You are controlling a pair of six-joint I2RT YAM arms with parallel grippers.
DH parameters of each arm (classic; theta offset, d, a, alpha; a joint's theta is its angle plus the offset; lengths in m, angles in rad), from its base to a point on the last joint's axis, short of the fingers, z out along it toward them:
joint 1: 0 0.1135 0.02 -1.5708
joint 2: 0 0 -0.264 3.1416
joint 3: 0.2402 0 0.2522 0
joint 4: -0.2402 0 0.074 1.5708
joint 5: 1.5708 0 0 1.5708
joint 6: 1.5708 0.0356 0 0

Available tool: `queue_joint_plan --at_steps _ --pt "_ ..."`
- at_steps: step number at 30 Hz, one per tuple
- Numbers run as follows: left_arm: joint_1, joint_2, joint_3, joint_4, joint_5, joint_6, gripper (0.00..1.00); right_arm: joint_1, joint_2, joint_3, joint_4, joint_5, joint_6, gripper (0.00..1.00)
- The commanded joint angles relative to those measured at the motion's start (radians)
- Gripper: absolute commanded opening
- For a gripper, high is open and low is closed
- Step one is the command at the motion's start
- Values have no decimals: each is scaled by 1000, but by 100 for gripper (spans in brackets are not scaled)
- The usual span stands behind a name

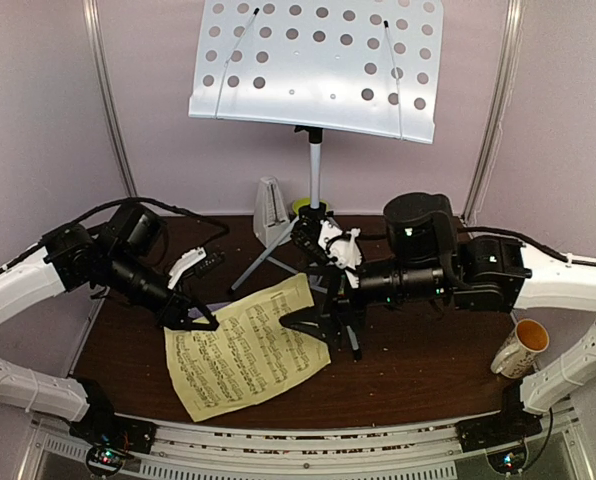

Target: Set up the instrument practice props

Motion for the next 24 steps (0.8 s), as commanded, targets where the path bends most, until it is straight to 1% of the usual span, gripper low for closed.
queue_joint_plan --at_steps 1,6,9,13,18,24 --pt "-50 -23 62 -81 20 90 0 8 0 97 -205 -42 -82 95" --pt "-113 -22 68 -78 60 123 0 8 -22 108 -229 -77 -25 91" --pt "-165 -6 82 -73 40 140 0 8 -10 109 -236 -99 28 86" --pt "-224 25 109 -73 26 162 0 8 0 73 -223 -176 92 82" --pt "-270 79 143 -73 -20 190 0 9 27 81 -236 -260 144 78" --pt "-310 114 180 -73 -59 228 0 9 62 39 -219 -294 196 73"
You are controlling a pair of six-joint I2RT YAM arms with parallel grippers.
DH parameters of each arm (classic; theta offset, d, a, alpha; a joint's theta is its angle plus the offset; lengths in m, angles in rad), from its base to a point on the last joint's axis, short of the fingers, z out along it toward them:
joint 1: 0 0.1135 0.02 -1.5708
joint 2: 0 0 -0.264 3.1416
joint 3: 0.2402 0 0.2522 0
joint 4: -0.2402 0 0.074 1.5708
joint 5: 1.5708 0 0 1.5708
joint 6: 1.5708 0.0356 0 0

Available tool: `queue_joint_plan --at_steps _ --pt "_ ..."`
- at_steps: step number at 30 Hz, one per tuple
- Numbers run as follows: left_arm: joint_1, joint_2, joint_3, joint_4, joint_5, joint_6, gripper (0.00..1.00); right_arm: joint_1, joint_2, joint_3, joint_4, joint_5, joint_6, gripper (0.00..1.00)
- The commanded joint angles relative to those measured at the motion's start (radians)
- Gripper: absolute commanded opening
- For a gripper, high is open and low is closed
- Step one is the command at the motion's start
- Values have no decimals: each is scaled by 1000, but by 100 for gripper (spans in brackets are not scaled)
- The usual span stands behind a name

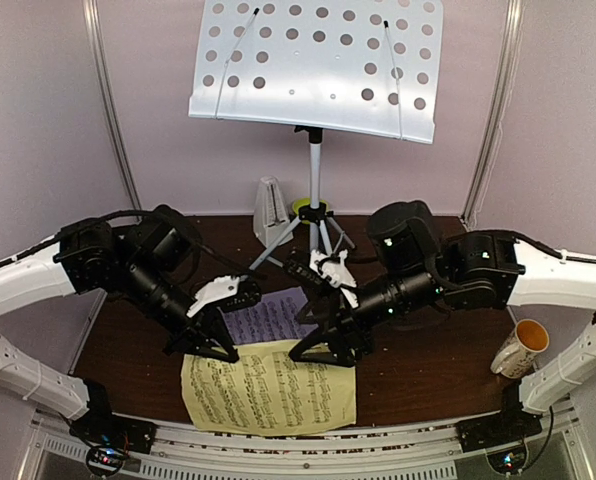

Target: Set up the instrument practice props

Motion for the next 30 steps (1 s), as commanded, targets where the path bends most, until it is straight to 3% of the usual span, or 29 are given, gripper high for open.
queue_joint_plan --at_steps 1,7,18,20,24,27,30 --pt "-28 17 49 11 -39 55 0 5 29 -28 7 -52 54 72" --pt "-50 47 71 13 -56 76 0 6 70 -9 -2 -45 64 62" --pt "-54 -11 28 113 -134 49 2 8 51 -14 -28 -17 53 6" --pt "-46 -41 11 156 -172 20 14 7 33 -19 -32 4 47 1" --pt "41 -121 -27 262 -201 -70 50 0 -28 -38 -13 78 40 0" --pt "171 -225 -85 387 -140 -153 62 -19 -93 -56 23 126 37 0" --pt "246 -349 -156 529 -187 -223 78 -47 -173 -67 58 178 28 0"
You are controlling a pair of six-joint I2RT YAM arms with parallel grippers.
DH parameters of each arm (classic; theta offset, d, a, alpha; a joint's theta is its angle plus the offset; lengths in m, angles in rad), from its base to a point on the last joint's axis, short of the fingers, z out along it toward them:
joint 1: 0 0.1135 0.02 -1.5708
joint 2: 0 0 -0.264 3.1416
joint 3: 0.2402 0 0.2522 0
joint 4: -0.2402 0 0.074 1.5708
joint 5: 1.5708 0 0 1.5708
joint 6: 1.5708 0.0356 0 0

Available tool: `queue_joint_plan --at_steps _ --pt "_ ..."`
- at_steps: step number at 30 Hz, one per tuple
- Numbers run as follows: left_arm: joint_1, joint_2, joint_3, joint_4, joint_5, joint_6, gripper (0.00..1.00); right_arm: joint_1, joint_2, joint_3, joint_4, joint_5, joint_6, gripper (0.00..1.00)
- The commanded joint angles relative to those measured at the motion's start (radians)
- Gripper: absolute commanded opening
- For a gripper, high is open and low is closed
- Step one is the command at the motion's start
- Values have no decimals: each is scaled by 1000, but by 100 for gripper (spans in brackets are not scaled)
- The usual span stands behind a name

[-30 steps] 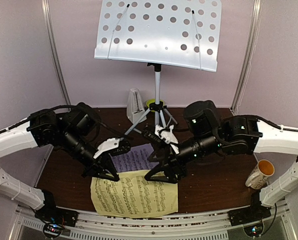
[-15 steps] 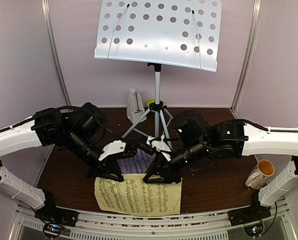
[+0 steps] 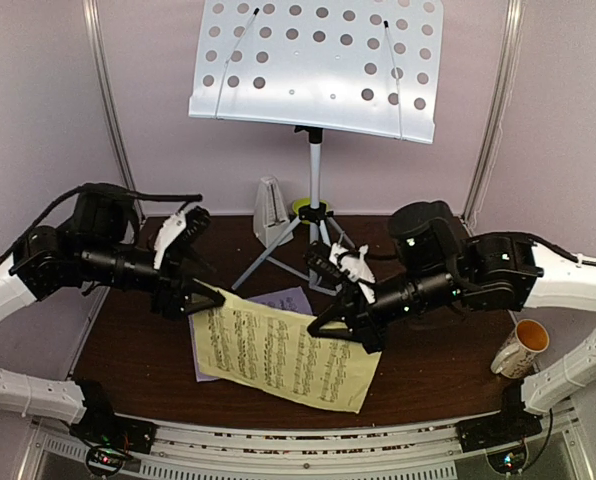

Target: Set up the instrument practice props

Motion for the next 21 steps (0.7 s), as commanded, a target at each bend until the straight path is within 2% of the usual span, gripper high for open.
queue_joint_plan --at_steps 1,3,6,12,18,21 --pt "72 -168 -91 291 -58 -134 83 -42 -130 -18 85 120 -26 0" --pt "76 -221 -142 363 -102 -151 88 -54 -185 -21 106 147 -46 0" --pt "76 -246 -177 424 -118 -178 91 -67 -257 -12 112 175 -83 0" --pt "75 -186 -194 498 20 -206 97 -73 -349 1 103 207 -142 0" --pt "76 -170 -269 718 28 -237 98 -80 -426 -17 184 191 -121 0" --pt "75 -120 -253 818 101 -256 98 -81 -448 -34 234 175 -98 0"
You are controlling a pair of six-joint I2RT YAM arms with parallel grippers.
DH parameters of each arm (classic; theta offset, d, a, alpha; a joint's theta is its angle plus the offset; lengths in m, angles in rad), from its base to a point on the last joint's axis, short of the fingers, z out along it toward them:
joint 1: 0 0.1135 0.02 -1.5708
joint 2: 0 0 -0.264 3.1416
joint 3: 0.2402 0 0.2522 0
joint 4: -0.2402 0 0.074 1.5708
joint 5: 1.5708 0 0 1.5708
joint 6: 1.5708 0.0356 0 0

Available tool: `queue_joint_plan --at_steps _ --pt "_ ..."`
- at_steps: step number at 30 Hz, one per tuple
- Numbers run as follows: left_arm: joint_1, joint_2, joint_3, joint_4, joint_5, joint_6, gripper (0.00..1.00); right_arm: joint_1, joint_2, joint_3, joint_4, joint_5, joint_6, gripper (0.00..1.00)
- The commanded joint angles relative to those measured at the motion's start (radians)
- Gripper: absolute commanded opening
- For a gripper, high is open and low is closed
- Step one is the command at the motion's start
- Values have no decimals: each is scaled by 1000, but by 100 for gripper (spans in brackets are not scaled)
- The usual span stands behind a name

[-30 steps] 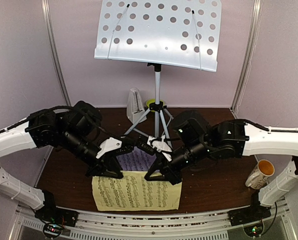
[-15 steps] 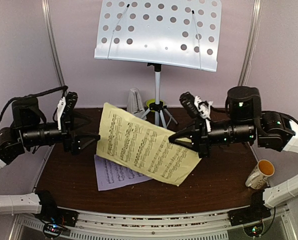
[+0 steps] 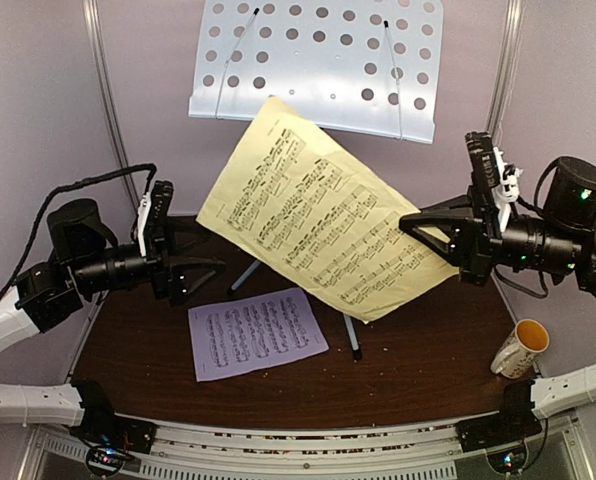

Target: Set up the instrument practice props

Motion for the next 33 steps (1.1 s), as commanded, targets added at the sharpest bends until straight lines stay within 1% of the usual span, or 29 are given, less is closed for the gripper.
queue_joint_plan --at_steps 1,3,7,11,13,15,17,21,22,23,24,25,26,27,28,29,33 --pt "3 63 20 287 120 -63 97 -8 -41 -24 110 -6 29 0" --pt "-9 98 28 390 174 -112 94 -13 -47 -46 147 -9 48 0" --pt "-51 168 76 541 219 -204 86 -19 -47 -116 251 -22 106 0" --pt "-102 199 129 562 229 -194 73 -24 -49 -178 366 -30 169 0" --pt "-107 206 139 572 217 -198 59 -26 -53 -213 417 -29 193 0" --pt "-109 213 152 574 213 -199 40 -27 -56 -237 447 -33 210 0" --pt "-109 216 157 580 212 -199 26 -29 -58 -254 463 -36 222 0" --pt "-109 224 177 551 210 -201 0 -39 -77 -299 495 -32 241 0" --pt "-109 230 191 515 210 -193 0 -41 -83 -303 494 -27 243 2" --pt "-109 235 213 455 210 -173 0 -45 -88 -302 477 -18 241 13" --pt "-109 238 236 382 208 -139 0 -47 -91 -294 443 -2 235 27" --pt "-111 242 264 302 209 -107 0 -49 -97 -282 378 16 223 47" --pt "-109 244 287 232 209 -76 0 -52 -99 -266 321 37 209 63" --pt "-109 245 307 168 213 -50 0 -53 -99 -249 270 49 192 72" --pt "-109 246 318 117 224 -29 0 -52 -94 -232 216 55 171 77" --pt "-109 245 327 70 236 -4 0 -53 -87 -213 166 54 153 79" --pt "-109 260 373 -115 301 88 0 -54 -38 -151 29 56 106 83"
